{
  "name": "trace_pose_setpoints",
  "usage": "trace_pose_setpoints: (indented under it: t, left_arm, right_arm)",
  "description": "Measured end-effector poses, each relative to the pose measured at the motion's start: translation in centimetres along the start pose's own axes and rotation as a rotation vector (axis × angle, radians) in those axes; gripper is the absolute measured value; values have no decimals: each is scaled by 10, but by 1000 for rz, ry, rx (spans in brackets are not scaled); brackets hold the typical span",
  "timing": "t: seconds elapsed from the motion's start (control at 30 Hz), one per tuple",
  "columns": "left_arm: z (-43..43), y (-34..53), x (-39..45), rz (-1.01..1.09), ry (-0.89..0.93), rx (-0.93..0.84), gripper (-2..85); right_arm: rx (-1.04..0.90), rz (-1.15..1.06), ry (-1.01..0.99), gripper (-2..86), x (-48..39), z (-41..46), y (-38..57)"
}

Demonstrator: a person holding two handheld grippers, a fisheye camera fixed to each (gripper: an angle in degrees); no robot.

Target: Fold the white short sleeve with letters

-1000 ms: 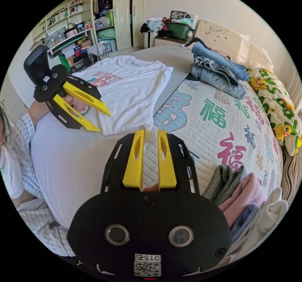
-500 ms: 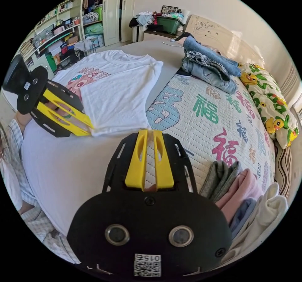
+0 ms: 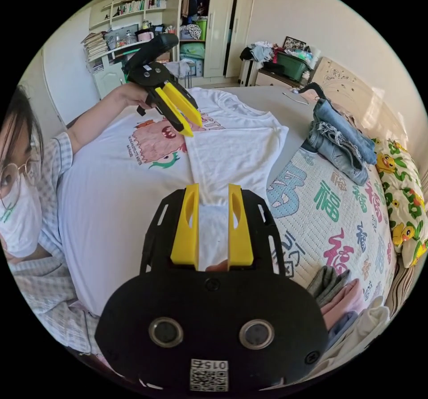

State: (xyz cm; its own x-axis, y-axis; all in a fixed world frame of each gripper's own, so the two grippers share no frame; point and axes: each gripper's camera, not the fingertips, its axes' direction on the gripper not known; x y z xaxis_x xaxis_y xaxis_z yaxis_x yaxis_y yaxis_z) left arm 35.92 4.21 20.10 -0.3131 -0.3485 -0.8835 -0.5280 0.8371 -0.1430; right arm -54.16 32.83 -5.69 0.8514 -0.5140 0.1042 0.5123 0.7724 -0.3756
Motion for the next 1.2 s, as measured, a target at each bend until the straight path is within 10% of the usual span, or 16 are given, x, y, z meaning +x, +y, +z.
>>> trace_pose_setpoints:
  t: [1.2]
  left_arm:
    - [140, 52, 5, 31, 126, -30, 15]
  right_arm:
    - [-77, -137, -39, -10, 17, 67, 42]
